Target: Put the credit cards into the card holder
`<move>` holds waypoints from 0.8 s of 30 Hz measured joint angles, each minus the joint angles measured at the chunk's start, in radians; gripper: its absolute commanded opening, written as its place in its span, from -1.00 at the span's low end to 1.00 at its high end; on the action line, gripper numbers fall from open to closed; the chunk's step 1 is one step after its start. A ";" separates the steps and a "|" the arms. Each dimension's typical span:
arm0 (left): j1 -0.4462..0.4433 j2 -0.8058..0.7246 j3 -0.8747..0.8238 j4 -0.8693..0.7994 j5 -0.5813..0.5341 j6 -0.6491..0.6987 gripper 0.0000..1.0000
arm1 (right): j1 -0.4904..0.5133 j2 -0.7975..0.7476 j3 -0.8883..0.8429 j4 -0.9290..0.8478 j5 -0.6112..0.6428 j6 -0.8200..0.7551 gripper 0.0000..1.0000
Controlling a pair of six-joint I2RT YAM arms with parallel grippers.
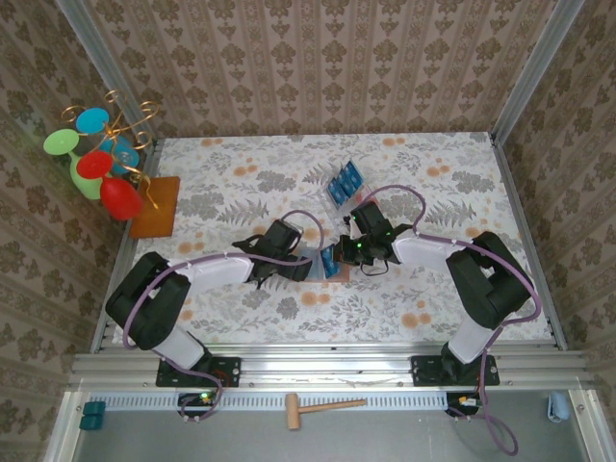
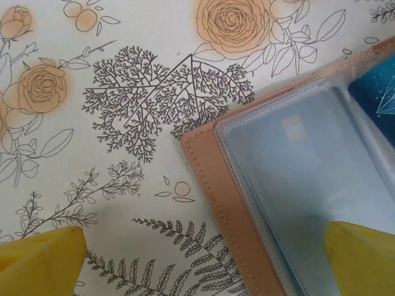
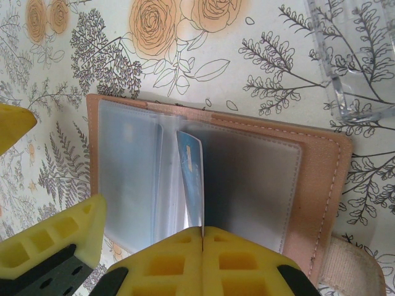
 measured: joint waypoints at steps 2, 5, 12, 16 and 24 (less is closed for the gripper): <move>-0.001 0.000 -0.010 0.007 0.000 -0.001 1.00 | 0.000 0.000 0.000 0.000 0.000 0.000 -1.00; -0.001 0.000 -0.031 0.008 -0.001 -0.002 1.00 | 0.000 0.000 -0.002 0.002 0.000 0.000 -1.00; 0.003 -0.004 -0.052 0.028 -0.001 -0.027 1.00 | 0.000 0.002 -0.005 0.008 0.000 0.000 -1.00; 0.013 -0.010 -0.062 0.034 -0.001 -0.043 1.00 | 0.000 0.006 -0.005 0.012 0.000 0.000 -1.00; 0.015 -0.026 -0.080 0.037 -0.001 -0.065 1.00 | 0.000 0.006 -0.005 0.019 -0.008 0.011 -1.00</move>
